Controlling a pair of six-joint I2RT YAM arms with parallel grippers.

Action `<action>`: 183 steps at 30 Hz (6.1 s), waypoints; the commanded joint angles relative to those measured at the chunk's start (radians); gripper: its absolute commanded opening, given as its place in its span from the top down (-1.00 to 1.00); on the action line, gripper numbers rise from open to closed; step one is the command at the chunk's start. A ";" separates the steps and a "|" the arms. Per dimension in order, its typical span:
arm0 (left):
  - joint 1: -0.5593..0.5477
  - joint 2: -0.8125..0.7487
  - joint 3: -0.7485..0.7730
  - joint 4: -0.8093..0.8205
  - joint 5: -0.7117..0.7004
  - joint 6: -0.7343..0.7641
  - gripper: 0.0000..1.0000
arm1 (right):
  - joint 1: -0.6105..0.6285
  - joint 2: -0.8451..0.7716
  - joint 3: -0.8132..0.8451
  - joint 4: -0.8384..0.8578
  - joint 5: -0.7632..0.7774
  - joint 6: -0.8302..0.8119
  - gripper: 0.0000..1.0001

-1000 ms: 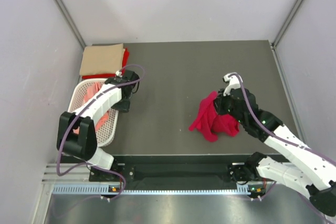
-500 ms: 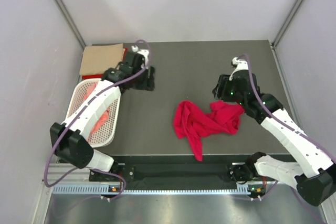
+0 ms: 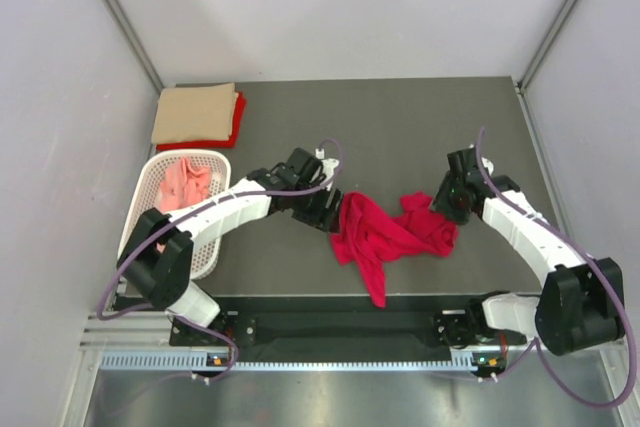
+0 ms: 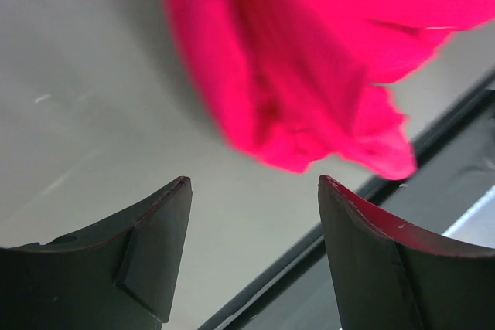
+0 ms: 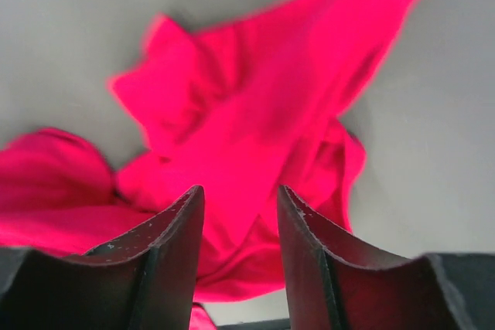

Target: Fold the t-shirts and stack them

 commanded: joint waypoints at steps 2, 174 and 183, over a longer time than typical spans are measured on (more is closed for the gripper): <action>-0.017 -0.006 -0.016 0.149 0.016 -0.067 -0.43 | -0.001 0.029 -0.026 0.050 0.030 0.063 0.13; 0.241 -0.023 -0.041 0.059 -0.112 -0.107 -0.15 | -0.214 0.264 0.388 -0.222 0.293 0.058 1.00; 0.241 0.049 0.033 0.059 -0.090 -0.094 -0.19 | -0.232 0.042 0.206 -0.146 0.268 0.007 1.00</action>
